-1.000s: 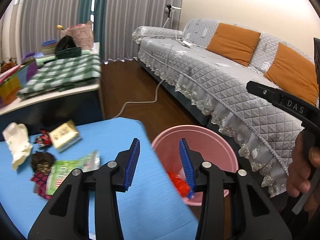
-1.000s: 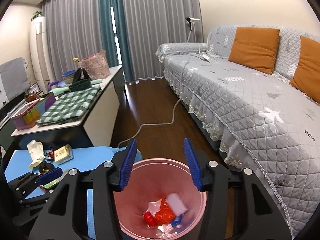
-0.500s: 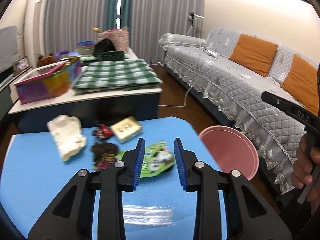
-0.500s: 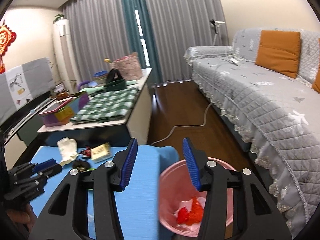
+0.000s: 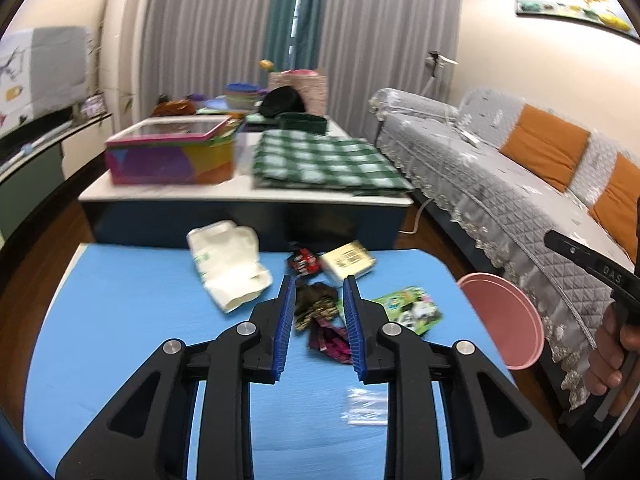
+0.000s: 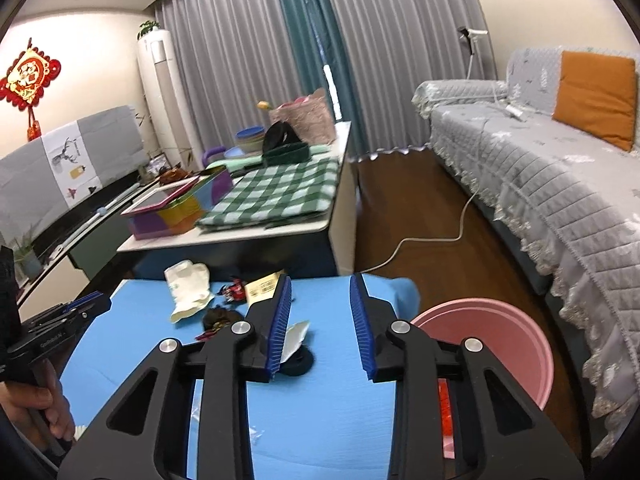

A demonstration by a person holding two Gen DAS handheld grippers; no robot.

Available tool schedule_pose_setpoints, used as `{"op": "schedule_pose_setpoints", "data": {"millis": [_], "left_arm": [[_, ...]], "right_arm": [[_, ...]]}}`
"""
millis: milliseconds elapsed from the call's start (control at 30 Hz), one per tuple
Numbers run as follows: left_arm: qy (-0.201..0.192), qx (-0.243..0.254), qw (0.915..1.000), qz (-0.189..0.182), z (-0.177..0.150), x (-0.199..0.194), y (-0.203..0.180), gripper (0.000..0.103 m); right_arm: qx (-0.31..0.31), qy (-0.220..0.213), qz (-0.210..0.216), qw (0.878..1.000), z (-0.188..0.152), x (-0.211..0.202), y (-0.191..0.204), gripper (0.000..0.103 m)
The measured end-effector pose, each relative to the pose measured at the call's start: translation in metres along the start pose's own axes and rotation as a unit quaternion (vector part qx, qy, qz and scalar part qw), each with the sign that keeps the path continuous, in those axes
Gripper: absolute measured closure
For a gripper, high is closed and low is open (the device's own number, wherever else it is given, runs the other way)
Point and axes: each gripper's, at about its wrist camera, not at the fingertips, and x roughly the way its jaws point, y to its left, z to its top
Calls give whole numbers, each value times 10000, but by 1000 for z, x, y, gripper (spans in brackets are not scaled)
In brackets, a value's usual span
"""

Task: Collect trash
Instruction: 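Move both tools back over the table, then grasp the white paper bag with the left tool while the right tool grasps the green snack packet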

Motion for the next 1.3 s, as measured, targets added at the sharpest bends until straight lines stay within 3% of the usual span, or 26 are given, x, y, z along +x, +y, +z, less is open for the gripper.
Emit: {"op": "schedule_pose_setpoints", "data": {"millis": [233,767,1300], "left_arm": [[76,-397,9989,252,-17,13,31,78],[275,-644,9961,541,-23,64,56,78],[907,-935,9868,963,-37,144,84,78]], "right_arm": [[-186,352,145,9991,-17,31,23,74],[-180,1098,301,9933,-38,106,38,72],[-254,1613,287,9862,-51,147,35,71]]}}
